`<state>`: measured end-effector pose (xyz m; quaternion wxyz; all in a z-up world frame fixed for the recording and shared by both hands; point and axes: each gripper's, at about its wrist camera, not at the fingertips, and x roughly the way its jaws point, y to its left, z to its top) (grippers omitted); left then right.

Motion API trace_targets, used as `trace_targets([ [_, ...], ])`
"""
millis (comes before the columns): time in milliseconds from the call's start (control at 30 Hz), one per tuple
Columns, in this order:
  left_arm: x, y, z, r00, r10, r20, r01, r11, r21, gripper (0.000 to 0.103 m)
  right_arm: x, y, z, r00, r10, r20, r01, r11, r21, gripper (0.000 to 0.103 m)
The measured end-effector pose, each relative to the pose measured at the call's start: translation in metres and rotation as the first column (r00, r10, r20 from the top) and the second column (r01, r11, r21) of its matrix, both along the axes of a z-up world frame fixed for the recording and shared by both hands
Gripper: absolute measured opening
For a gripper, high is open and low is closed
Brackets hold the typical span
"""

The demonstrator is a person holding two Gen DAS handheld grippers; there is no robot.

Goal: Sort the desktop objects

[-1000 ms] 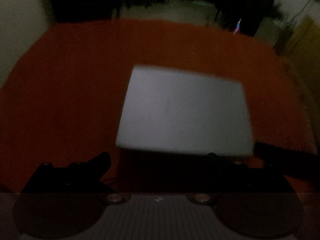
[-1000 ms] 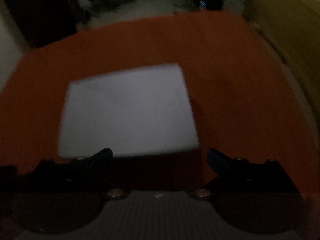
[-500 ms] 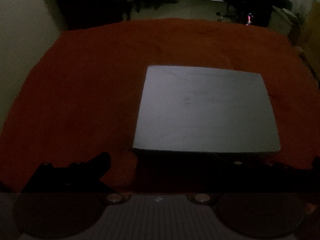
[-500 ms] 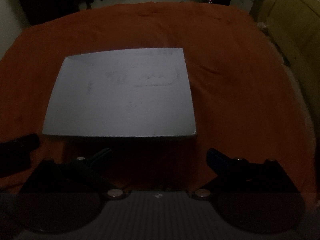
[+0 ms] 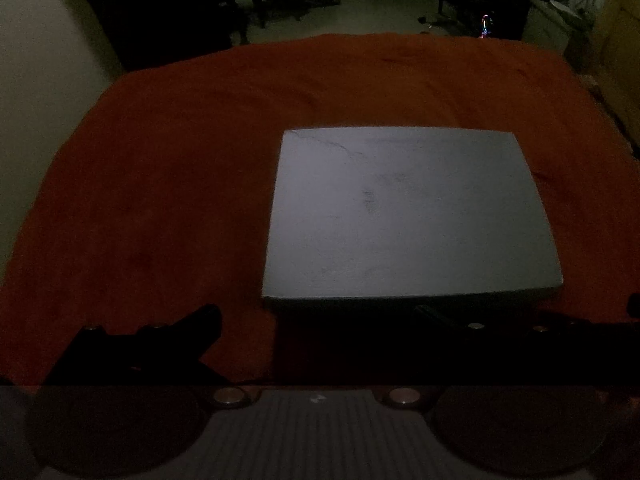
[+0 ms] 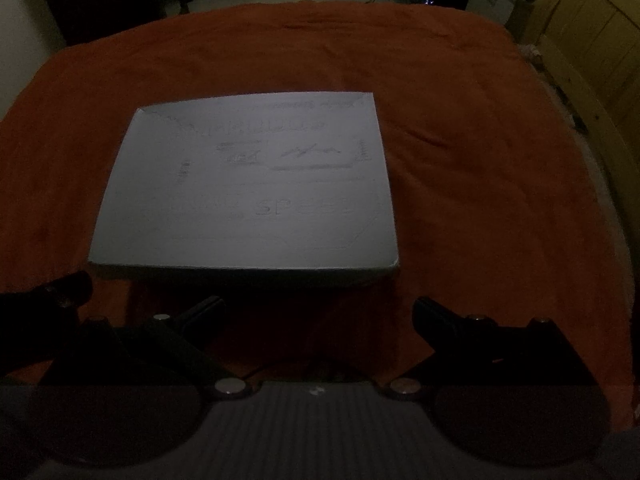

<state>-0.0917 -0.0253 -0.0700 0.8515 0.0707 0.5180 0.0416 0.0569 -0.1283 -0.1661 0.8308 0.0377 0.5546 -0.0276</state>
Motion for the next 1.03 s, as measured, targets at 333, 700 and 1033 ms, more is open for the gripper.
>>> trace_targets([
  [333, -0.001, 0.0, -0.005, 1.0, -0.005, -0.014, 0.005, 1.0, 0.013, 0.103, -0.015, -0.011, 0.005, 0.999, 0.026, -0.019, -0.026, 1.0, 0.003, 0.102],
  [700, -0.002, -0.001, -0.011, 0.999, -0.007, -0.038, 0.009, 0.999, 0.033, 0.103, -0.028, -0.015, 0.016, 1.0, 0.02, -0.013, -0.02, 1.0, -0.01, 0.102],
  [1033, -0.005, -0.002, -0.009, 1.0, -0.018, -0.018, 0.018, 1.0, 0.017, 0.103, -0.033, -0.018, 0.018, 0.999, 0.03, -0.019, -0.031, 1.0, -0.008, 0.102],
])
